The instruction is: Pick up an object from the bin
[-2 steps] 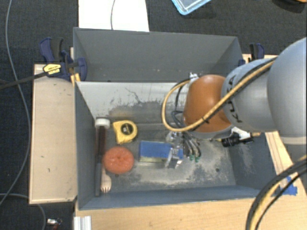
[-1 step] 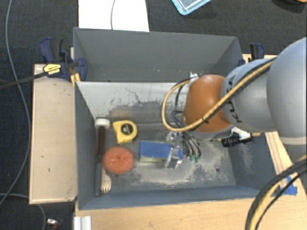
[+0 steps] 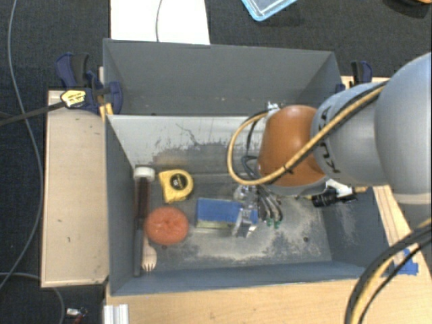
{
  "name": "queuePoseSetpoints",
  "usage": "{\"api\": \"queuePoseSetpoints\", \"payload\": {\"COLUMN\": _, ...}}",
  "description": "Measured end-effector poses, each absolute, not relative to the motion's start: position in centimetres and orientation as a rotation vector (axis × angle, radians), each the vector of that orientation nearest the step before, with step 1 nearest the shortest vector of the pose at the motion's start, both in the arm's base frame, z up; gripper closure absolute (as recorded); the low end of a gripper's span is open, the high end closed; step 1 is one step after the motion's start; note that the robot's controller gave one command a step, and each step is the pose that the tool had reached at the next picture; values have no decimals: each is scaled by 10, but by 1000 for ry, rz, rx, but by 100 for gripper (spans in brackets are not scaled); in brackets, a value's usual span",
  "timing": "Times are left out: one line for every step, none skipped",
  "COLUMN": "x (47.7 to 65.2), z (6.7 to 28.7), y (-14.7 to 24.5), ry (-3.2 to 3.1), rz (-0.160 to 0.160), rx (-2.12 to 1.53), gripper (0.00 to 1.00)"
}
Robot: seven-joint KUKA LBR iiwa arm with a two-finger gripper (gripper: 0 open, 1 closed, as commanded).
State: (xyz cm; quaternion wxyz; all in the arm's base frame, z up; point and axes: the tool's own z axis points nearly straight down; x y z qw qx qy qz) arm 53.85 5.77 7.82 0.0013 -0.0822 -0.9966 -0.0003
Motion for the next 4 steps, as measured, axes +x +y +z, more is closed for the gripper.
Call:
{"api": "queuePoseSetpoints", "payload": {"x": 538, "z": 78, "y": 58, "ry": -3129, "rz": -1, "rx": -248, "gripper": 100}}
{"api": "queuePoseSetpoints", "payload": {"x": 539, "z": 78, "y": 58, "ry": -3129, "rz": -1, "rx": -252, "gripper": 100}}
{"api": "queuePoseSetpoints", "payload": {"x": 539, "z": 78, "y": 58, "ry": -3129, "rz": -1, "rx": -256, "gripper": 100}}
{"api": "queuePoseSetpoints", "payload": {"x": 539, "z": 78, "y": 58, "ry": -3129, "rz": -1, "rx": -260, "gripper": 100}}
